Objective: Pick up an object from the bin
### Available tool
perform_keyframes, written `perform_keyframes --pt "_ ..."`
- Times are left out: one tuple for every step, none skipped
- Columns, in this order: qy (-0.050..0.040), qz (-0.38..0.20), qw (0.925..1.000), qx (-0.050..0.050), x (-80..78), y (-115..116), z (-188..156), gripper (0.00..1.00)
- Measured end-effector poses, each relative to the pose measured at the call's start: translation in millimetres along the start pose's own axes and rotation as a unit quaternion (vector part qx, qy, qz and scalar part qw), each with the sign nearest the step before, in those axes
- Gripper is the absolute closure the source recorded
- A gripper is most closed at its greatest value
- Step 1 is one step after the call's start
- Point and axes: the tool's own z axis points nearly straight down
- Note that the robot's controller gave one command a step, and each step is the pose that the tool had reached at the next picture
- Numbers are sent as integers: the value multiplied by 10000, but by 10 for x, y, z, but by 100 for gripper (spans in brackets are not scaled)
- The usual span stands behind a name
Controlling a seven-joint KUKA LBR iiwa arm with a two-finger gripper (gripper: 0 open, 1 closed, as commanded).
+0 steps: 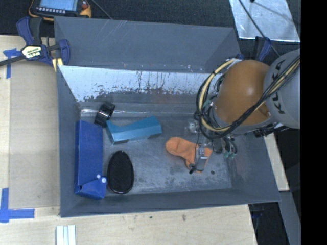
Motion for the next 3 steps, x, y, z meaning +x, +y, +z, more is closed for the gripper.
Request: perform_keyframes --pt "-23 236 9997 7 -356 -295 230 100" --pt "-23 235 9997 7 -356 -294 230 0" --pt "-22 234 9997 6 -356 -294 230 0"
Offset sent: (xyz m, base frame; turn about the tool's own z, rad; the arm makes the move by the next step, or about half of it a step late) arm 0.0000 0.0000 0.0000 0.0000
